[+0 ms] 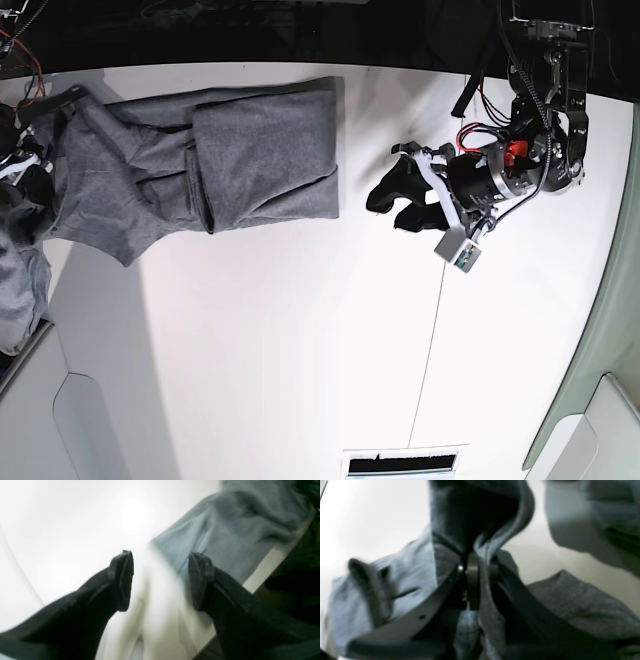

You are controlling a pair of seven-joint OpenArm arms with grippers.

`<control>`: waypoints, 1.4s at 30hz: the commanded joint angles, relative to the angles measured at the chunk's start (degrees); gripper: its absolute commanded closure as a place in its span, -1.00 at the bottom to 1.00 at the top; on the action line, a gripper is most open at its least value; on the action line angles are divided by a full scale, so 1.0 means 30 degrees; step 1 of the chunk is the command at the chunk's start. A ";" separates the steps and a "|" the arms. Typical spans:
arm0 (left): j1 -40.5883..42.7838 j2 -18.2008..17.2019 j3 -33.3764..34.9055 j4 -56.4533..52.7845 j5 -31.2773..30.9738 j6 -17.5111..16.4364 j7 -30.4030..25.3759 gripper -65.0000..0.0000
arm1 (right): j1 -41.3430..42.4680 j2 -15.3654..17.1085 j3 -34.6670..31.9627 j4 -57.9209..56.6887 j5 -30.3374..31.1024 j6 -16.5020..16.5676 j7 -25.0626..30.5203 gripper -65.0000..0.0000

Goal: Layout the t-shirt on the table in an organized manner, then fold the t-shirt properly
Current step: 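Release the left gripper and fold the strip end with the right gripper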

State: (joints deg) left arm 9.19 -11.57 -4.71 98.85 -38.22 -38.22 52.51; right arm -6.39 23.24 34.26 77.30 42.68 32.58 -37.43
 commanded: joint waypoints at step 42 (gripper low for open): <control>0.1341 0.0357 -0.2441 -0.1792 -0.5450 -0.0594 0.0539 -0.15 | 0.1268 -0.5901 -1.0724 0.7431 -0.2222 0.0197 -0.0124 -0.19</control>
State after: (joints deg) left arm 13.63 -10.20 -11.97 92.58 -53.49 -39.44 54.57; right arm -3.31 5.39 1.96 98.63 35.07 32.67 -38.92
